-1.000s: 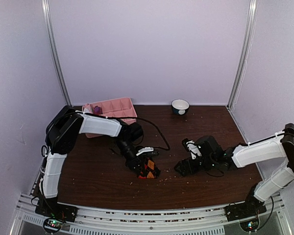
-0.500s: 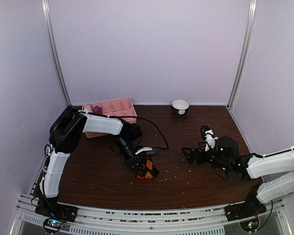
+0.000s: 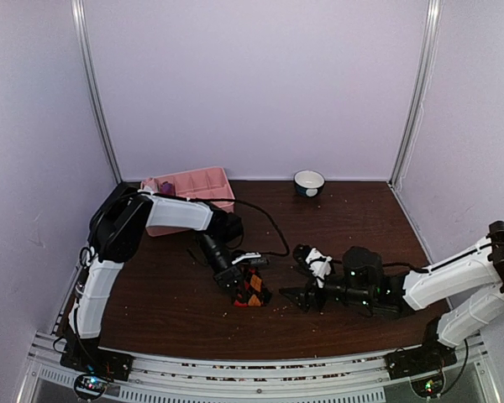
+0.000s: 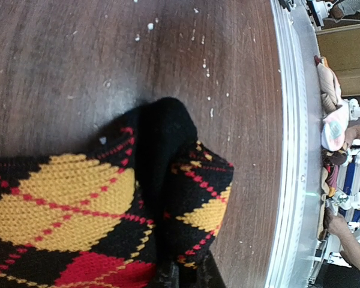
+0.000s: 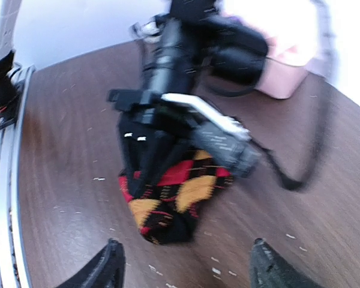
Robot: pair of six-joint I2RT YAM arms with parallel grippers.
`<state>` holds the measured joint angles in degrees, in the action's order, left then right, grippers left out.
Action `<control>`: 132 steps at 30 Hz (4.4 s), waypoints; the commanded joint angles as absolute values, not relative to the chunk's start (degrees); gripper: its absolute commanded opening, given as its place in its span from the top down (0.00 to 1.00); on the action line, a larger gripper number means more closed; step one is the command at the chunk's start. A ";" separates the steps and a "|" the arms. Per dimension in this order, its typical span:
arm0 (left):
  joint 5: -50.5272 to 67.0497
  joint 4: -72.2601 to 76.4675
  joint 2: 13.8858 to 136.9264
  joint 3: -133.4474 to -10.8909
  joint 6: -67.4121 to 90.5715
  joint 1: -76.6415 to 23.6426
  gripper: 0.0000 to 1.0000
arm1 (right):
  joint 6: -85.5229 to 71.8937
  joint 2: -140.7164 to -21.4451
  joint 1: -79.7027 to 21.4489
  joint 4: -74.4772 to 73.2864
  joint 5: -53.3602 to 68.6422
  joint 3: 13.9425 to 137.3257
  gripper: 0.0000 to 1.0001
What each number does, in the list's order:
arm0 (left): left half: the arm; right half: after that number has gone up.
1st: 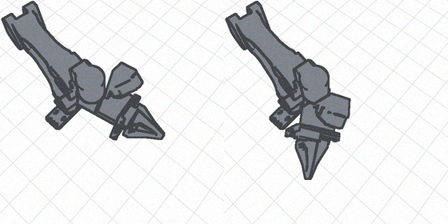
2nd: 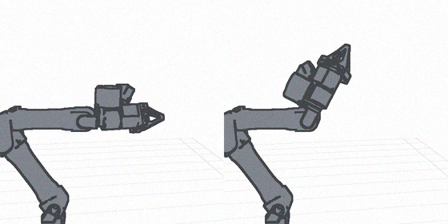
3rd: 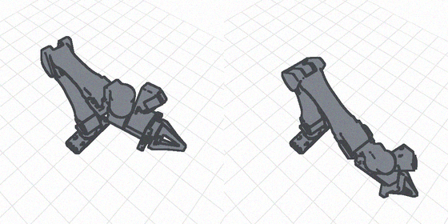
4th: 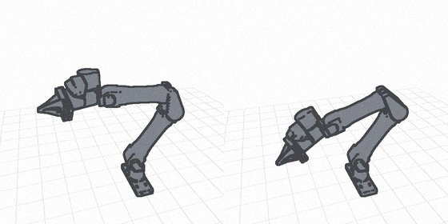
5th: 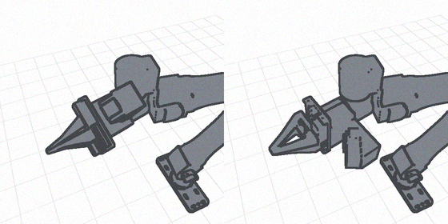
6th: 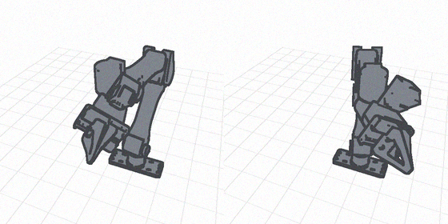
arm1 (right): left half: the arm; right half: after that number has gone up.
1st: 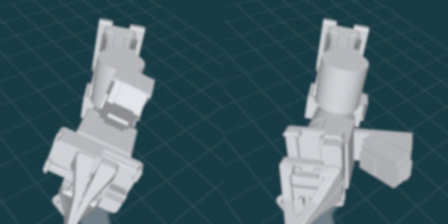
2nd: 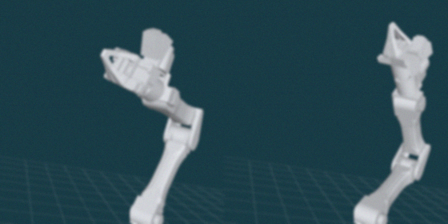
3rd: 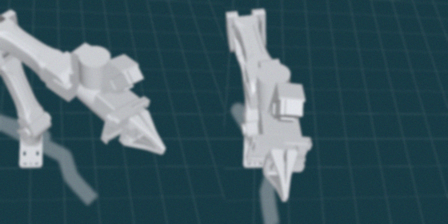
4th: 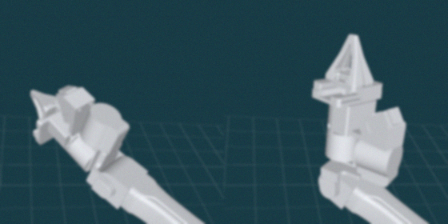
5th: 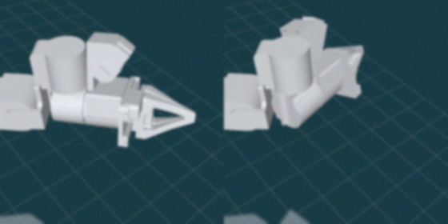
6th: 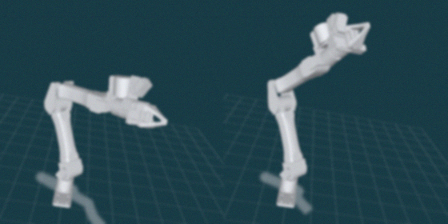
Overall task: Roll the socks
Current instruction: Roll the sock at the center of the board.
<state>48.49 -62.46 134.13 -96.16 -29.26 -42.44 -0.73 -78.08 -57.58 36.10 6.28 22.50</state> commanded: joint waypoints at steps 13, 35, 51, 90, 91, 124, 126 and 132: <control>44.66 -71.78 141.63 -96.83 -34.80 -41.22 1.00 | 20.38 -102.11 -62.29 17.97 19.88 46.69 0.47; 38.48 -69.15 142.52 -97.76 -31.51 -41.24 1.00 | 26.54 -108.05 -62.39 12.57 14.49 52.35 0.75; 37.12 -54.34 126.74 -88.13 -29.61 -36.90 0.55 | 12.43 -111.80 -60.74 8.54 17.74 51.40 1.00; 17.82 -19.85 100.43 -59.70 -37.08 -50.67 0.58 | -32.60 -121.33 -49.72 6.21 45.15 57.92 1.00; 17.84 -19.86 100.60 -59.77 -37.13 -50.85 0.59 | -33.16 -121.37 -49.69 6.59 45.24 57.99 1.00; 28.93 -38.06 116.61 -71.60 -34.54 -46.70 1.00 | -28.79 -108.82 -49.46 14.28 33.07 47.94 0.71; 30.31 -39.53 117.82 -72.86 -33.77 -45.55 1.00 | -27.51 -106.70 -49.48 15.98 30.58 45.56 0.71; 36.01 -45.19 121.30 -77.54 -33.14 -43.38 1.00 | -25.15 -100.16 -49.40 20.44 23.26 39.44 0.68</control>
<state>35.14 -36.12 116.75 -75.96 -34.35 -44.82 -28.45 -104.03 -49.63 19.11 31.88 42.78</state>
